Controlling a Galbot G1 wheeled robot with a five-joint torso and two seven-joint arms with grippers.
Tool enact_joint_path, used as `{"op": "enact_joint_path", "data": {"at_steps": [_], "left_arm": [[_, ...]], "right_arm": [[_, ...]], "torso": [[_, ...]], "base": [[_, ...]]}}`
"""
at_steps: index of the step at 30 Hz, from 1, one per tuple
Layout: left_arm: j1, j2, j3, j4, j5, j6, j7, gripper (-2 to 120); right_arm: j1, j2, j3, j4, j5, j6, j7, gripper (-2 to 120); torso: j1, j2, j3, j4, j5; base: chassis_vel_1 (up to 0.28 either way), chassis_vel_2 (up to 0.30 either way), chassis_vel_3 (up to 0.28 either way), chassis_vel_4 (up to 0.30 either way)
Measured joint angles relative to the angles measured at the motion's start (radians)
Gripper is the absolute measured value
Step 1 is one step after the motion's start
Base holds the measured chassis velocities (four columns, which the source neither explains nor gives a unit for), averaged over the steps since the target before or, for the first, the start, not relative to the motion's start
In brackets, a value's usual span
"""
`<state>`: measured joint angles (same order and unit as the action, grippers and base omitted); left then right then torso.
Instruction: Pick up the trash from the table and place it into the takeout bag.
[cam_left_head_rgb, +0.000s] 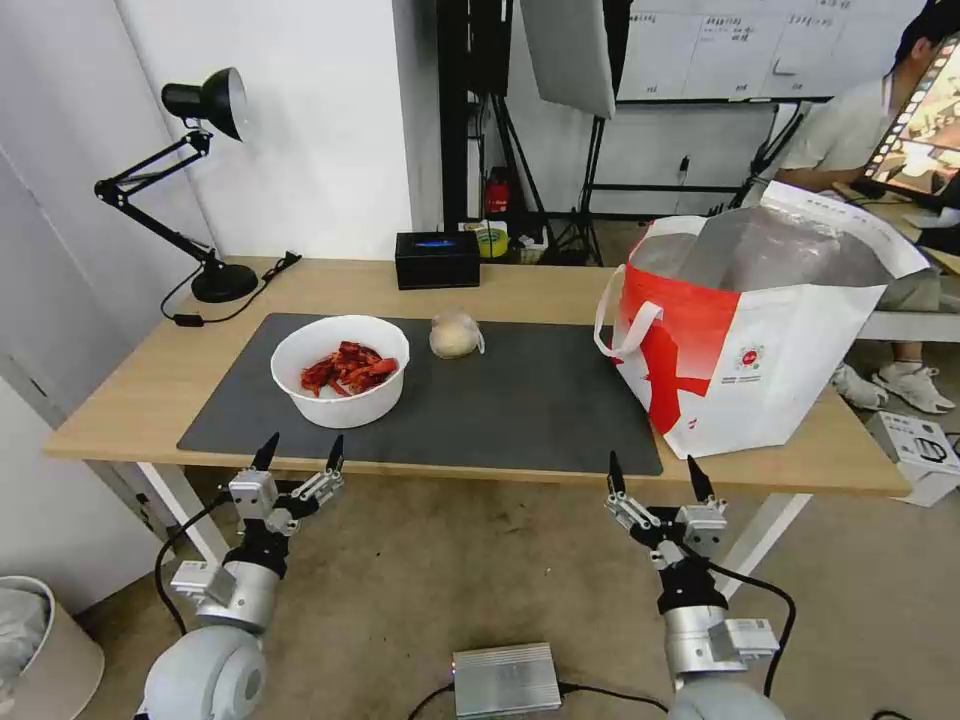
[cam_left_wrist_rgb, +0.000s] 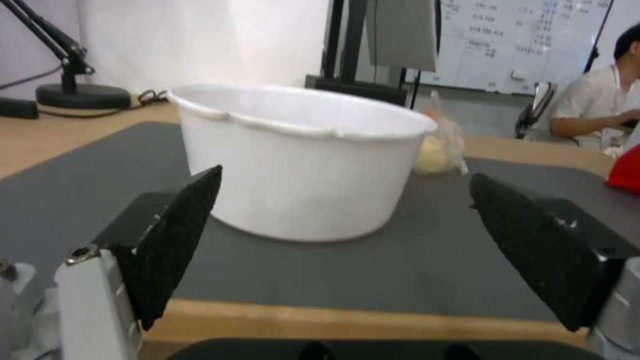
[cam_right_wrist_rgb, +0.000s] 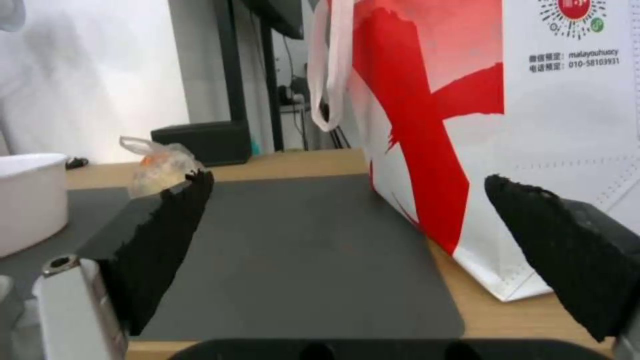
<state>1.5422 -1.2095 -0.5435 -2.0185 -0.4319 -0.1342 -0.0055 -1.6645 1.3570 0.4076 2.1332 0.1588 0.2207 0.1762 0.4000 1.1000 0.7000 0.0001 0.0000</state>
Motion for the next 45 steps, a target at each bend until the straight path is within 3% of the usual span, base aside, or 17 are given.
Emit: {"op": "enact_joint_path", "data": {"at_steps": [33,45], "left_arm": [[0.019,-0.013,-0.022,0.02,0.033,0.012,-0.02,100],[0.043,-0.026,-0.036,0.007,0.037,-0.001,-0.015,100]], "right_arm": [[0.026,-0.131,-0.055,0.003,0.104,-0.025,0.021,100],[0.189,-0.209,-0.084,-0.022,0.235,-0.084,0.032,100]], "torso": [[0.0,0.0,0.0,-0.0001,0.0],[0.0,0.0,0.0,0.0,0.0]], "base": [[0.0,0.0,0.0,0.0],[0.0,0.0,0.0,0.0]]}}
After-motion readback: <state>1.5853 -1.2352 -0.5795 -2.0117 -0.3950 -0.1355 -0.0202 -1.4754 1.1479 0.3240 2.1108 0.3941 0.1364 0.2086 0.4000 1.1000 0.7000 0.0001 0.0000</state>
